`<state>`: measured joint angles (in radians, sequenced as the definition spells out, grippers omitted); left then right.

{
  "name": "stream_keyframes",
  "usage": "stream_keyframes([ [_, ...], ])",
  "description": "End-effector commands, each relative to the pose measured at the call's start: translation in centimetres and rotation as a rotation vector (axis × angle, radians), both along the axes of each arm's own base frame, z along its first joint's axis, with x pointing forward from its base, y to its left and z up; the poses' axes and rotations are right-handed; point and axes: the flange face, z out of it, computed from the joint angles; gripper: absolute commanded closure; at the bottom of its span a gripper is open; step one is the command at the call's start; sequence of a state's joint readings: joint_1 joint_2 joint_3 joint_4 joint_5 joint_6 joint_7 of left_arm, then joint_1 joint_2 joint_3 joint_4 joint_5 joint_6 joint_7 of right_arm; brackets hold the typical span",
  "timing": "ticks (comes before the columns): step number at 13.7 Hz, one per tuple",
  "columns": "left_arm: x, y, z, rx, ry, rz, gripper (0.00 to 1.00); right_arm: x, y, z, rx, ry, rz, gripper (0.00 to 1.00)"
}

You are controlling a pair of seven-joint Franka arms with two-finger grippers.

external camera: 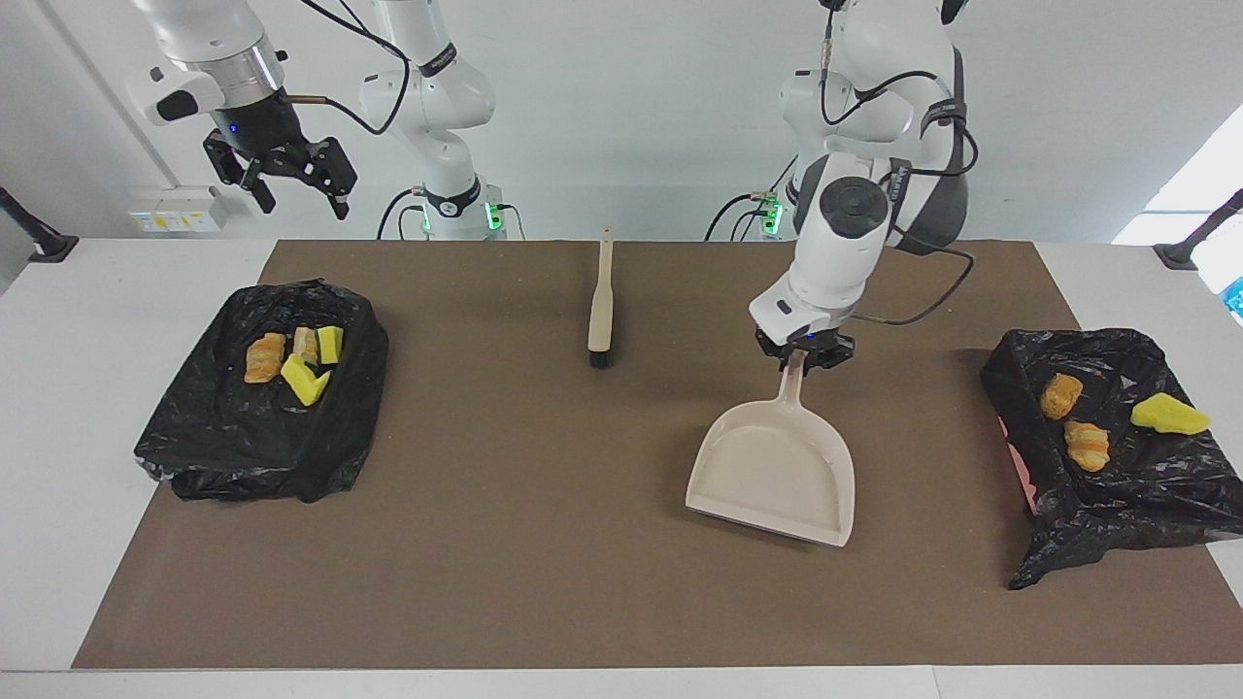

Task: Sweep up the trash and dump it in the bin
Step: 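Bring the empty dustpan back to the table center with the left gripper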

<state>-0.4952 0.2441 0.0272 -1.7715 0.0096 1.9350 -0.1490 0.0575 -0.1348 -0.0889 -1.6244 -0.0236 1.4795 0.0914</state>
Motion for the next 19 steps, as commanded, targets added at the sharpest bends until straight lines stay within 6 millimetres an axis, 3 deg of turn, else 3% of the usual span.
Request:
stream_keyframes([
  [1,0.8,-4.6,-0.9,-0.047,0.013,0.050,1.00,-0.5,-0.2,0.1,0.002,-0.001,0.013,0.00],
  [3,-0.8,-8.9,-1.1,-0.060,0.002,0.057,1.00,-0.5,-0.1,0.1,0.002,-0.001,0.014,0.00],
  [4,-0.9,-10.0,-0.7,-0.068,-0.008,0.064,1.00,-0.5,-0.1,0.1,0.002,-0.001,0.014,0.00],
  [7,-1.1,-14.4,-2.4,-0.041,-0.016,0.124,1.00,-0.5,-0.1,0.1,0.002,-0.001,0.014,0.00],
  [11,-0.6,-14.7,-2.3,-0.072,-0.071,0.226,1.00,-0.5,-0.1,0.1,0.002,-0.001,0.014,0.00],
  [14,-0.2,-13.7,-4.4,-0.090,-0.085,0.255,1.00,-0.5,-0.2,0.1,0.002,-0.001,0.013,0.00],
  [15,-0.1,-13.5,-4.4,-0.090,-0.085,0.261,0.94,-0.5,-0.2,0.1,0.002,-0.001,0.013,0.00],
  [16,0.0,-13.5,-4.3,-0.095,-0.091,0.259,0.75,-0.5,-0.1,0.1,0.002,-0.001,0.014,0.00],
  [19,1.0,-11.6,-3.5,-0.099,-0.078,0.296,0.00,-0.5,-0.1,0.1,0.002,-0.001,0.014,0.00],
])
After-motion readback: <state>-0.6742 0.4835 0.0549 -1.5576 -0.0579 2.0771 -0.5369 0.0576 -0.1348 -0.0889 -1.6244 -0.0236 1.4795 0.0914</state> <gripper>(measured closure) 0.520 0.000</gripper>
